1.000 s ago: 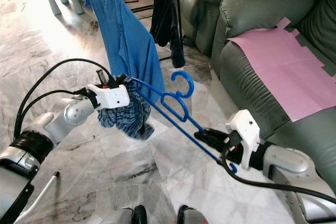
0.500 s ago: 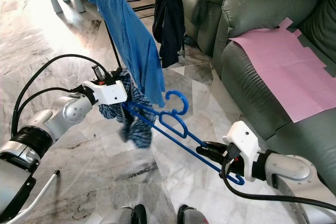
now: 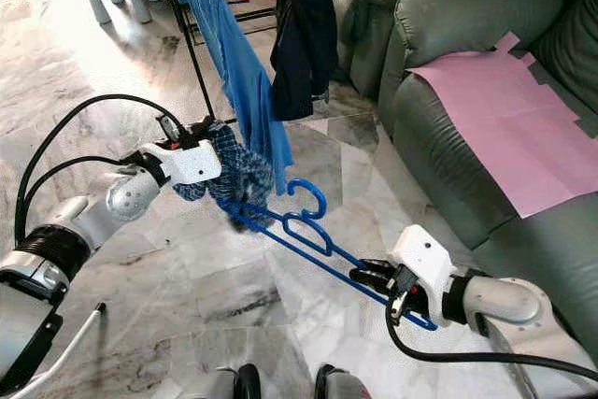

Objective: Hang hanger

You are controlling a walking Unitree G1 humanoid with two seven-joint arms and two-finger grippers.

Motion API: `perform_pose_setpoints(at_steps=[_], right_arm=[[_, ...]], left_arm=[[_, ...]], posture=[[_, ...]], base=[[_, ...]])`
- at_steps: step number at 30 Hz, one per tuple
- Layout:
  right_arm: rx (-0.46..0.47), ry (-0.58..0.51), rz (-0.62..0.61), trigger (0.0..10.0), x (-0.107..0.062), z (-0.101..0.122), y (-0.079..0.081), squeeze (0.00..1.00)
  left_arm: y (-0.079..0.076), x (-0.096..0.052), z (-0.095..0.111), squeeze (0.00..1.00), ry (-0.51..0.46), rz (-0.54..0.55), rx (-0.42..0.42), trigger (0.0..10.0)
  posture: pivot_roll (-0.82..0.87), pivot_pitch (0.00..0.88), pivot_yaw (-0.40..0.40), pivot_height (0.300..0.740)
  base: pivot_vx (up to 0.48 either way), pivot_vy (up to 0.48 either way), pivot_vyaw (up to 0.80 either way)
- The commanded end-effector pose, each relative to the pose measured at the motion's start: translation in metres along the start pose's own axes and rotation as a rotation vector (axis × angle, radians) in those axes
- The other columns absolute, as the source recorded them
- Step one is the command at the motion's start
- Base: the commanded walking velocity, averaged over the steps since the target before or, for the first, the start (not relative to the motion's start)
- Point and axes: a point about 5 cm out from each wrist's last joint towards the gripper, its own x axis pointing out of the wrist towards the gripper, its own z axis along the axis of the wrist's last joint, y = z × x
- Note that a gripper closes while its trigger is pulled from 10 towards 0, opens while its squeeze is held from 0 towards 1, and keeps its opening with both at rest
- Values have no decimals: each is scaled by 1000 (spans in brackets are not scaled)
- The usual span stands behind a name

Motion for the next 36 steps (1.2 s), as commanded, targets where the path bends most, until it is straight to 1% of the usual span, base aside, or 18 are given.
perform_pose_setpoints(at_steps=[1, 2, 3, 4, 5, 7, 8, 9, 11, 14, 19, 20, 23, 26, 36], right_arm=[[-32, -18, -63, 10000, -4, 3, -8, 0], [-43, -20, -104, 10000, -3, 4, -13, 0], [-43, -20, -104, 10000, -3, 4, -13, 0], [-66, -27, -175, 10000, -4, 4, -22, 0], [-76, -30, -203, 10000, -4, 5, -25, 0], [-87, -76, -257, 10000, -4, 12, -32, 0], [-87, -76, -257, 10000, -4, 12, -32, 0], [-83, -98, -281, 10000, -4, 15, -35, 0], [-71, -96, -298, 10000, -2, 13, -37, 0], [-52, -100, -301, 10000, 0, 9, -37, 0], [-27, -129, -251, 10000, 5, 12, -30, 0], [-4, -137, -173, 10000, 5, 14, -22, 0], [22, -147, -95, 10000, 2, 14, -14, 0], [55, -140, -58, 10000, 0, 11, -11, 0], [75, -124, 27, 10000, 1, 11, 1, 0]], left_arm=[[3, -6, -11, 0, 32, -10, 40, 10000], [2, -6, -12, 0, 35, -11, 41, 10000], [2, -6, -12, 0, 35, -11, 41, 10000], [2, -7, -13, 0, 40, -12, 39, 10000], [2, -7, -14, 0, 42, -12, 37, 10000], [1, -8, -16, 0, 52, -19, 42, 10000], [1, -8, -16, 0, 52, -19, 42, 10000], [1, -9, -17, 0, 56, -21, 41, 10000], [1, -9, -16, 0, 50, -18, 40, 10000], [5, -6, -10, 0, 17, 4, 26, 10000], [4, -4, -6, 0, -2, 2, 19, 10000], [2, -4, -7, 0, 2, -6, 19, 10000], [2, -4, -6, 0, 2, -6, 18, 10000], [5, -2, -2, 0, -21, 3, 7, 10000], [5, 0, 1, 0, -36, 0, 4, 10000]], posture=[[-76, 181, 22, 740], [-76, 181, 22, 740], [-76, 181, 22, 740], [-82, 183, 20, 740], [-82, 185, 20, 740], [-82, 185, 20, 740], [-82, 185, 20, 740], [-81, 186, 19, 740], [-81, 187, 18, 740], [-78, 187, 17, 740], [-74, 187, 17, 740], [-76, 186, 19, 740], [-78, 185, 19, 740], [-78, 183, 20, 740], [-77, 181, 22, 740]], base=[[0, 0, 0], [0, 0, 0], [0, 0, 0], [0, 0, 0], [0, 0, 0], [0, 0, 0], [0, 0, 0], [0, 0, 0], [0, 0, 0], [0, 0, 0], [0, 0, 0], [0, 0, 0], [0, 0, 0], [0, 0, 0], [0, 0, 0]])
